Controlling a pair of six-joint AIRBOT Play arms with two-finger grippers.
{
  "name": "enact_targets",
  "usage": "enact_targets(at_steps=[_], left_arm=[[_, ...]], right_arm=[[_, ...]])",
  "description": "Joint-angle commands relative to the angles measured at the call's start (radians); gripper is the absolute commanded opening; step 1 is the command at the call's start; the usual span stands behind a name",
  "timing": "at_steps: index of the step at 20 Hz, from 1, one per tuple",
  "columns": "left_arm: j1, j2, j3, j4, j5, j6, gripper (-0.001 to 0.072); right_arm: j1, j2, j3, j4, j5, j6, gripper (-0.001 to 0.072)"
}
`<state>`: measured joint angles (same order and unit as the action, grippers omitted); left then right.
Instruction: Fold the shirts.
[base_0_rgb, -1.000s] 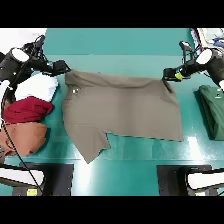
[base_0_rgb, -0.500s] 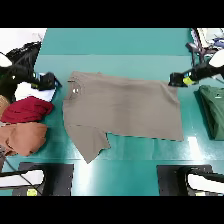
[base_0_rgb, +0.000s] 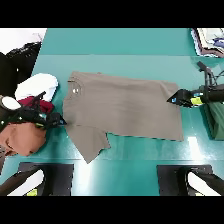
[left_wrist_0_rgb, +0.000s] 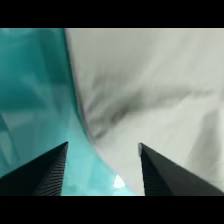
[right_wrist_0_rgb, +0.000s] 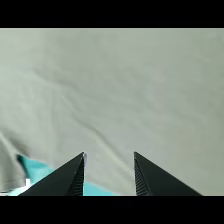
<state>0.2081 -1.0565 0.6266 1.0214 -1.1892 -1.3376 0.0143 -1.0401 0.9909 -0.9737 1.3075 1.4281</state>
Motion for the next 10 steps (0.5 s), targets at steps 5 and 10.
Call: enact_targets(at_steps=[5,10], left_arm=[[-0.028,0.028,-0.116,-0.105,0.184,0.035,0.0549],[-0.116,0.028,-0.116,-0.159,0.293,0.037,0.0021]], right_arm=[[-0.145,0.145,-0.039,0.035,0.057,-0.008,0.0363],[-0.286,0.149,-0.05,-0.109,0.165,-0.009,0.0362]])
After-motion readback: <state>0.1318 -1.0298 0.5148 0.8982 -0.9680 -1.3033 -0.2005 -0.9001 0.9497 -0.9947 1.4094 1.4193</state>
